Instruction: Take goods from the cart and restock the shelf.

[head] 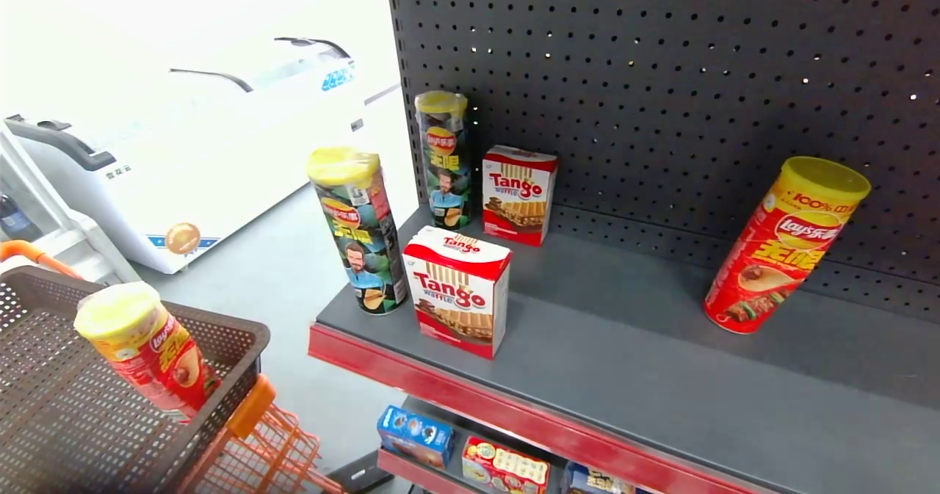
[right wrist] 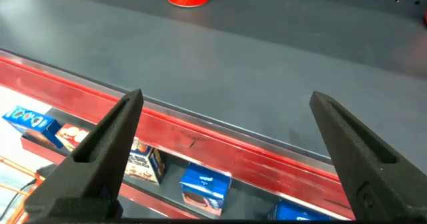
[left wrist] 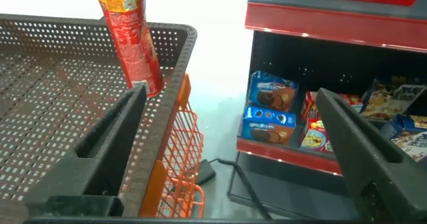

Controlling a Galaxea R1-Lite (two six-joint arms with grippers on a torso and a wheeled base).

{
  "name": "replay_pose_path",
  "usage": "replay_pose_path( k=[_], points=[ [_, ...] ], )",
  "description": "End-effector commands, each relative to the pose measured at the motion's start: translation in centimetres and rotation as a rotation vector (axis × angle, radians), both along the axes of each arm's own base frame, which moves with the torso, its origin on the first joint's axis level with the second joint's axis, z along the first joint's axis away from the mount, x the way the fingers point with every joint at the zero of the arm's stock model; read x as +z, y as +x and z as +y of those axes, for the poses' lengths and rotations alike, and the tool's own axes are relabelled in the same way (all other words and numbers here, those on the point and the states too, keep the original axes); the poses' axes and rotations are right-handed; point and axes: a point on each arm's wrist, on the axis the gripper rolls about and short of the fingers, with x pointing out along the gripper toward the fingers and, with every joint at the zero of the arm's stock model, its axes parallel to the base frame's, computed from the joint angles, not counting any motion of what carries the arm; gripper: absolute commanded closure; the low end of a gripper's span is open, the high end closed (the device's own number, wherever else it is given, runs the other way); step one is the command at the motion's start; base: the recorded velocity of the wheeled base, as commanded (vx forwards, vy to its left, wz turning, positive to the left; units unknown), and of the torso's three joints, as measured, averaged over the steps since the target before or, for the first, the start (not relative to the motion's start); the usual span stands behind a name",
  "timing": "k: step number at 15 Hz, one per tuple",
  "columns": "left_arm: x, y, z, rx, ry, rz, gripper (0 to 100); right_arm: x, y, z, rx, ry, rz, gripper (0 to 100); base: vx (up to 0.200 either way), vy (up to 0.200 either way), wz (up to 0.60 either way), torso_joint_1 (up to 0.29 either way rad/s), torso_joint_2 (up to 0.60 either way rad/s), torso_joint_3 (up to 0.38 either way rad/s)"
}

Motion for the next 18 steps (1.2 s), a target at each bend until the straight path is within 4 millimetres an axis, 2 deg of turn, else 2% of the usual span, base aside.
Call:
replay_pose_path(
  k=[1,3,4,5,7,9,10,11,14,15,18],
  points=[
    [0.0,0.0,0.0,-0.001,0.000,0.000,0,0.0,0.0,0.0,0.000,0.000,0.001,0,0.000,0.000,0.00,0.000,0.00,0.000],
    [0.0,0.0,0.0,0.021,0.000,0.001,0,0.0,0.0,0.0,0.000,0.000,0.001,0,0.000,0.000,0.00,0.000,0.00,0.000],
    [0.6,-0.2,0.1,0.039,0.012,-0.023,0,0.0,0.0,0.0,0.000,0.000,0.001,0,0.000,0.000,0.00,0.000,0.00,0.000],
    [1.8,-0.5,0.1,0.043,0.035,-0.053,0,0.0,0.0,0.0,0.000,0.000,0.001,0,0.000,0.000,0.00,0.000,0.00,0.000],
    [7.0,-0.1,0.3,0.113,0.051,0.032,0,0.0,0.0,0.0,0.000,0.000,0.001,0,0.000,0.000,0.00,0.000,0.00,0.000],
    [9.1,1.5,0.5,0.166,0.062,0.085,0,0.0,0.0,0.0,0.000,0.000,0.001,0,0.000,0.000,0.00,0.000,0.00,0.000],
    [9.3,1.9,0.5,0.202,0.054,0.105,0,0.0,0.0,0.0,0.000,0.000,0.001,0,0.000,0.000,0.00,0.000,0.00,0.000],
    [10.0,3.2,0.6,0.300,0.027,0.157,0,0.0,0.0,0.0,0.000,0.000,0.001,0,0.000,0.000,0.00,0.000,0.00,0.000],
    [10.0,5.6,0.9,0.309,-0.018,0.279,0,0.0,0.0,0.0,0.000,0.000,0.001,0,0.000,0.000,0.00,0.000,0.00,0.000],
    [9.5,7.6,1.6,0.304,-0.056,0.389,0,0.0,0.0,0.0,0.000,0.000,0.001,0,0.000,0.000,0.00,0.000,0.00,0.000],
    [9.2,11.7,3.5,0.360,-0.074,0.451,0,0.0,0.0,0.0,0.000,0.000,0.001,0,0.000,0.000,0.00,0.000,0.00,0.000]
  ],
)
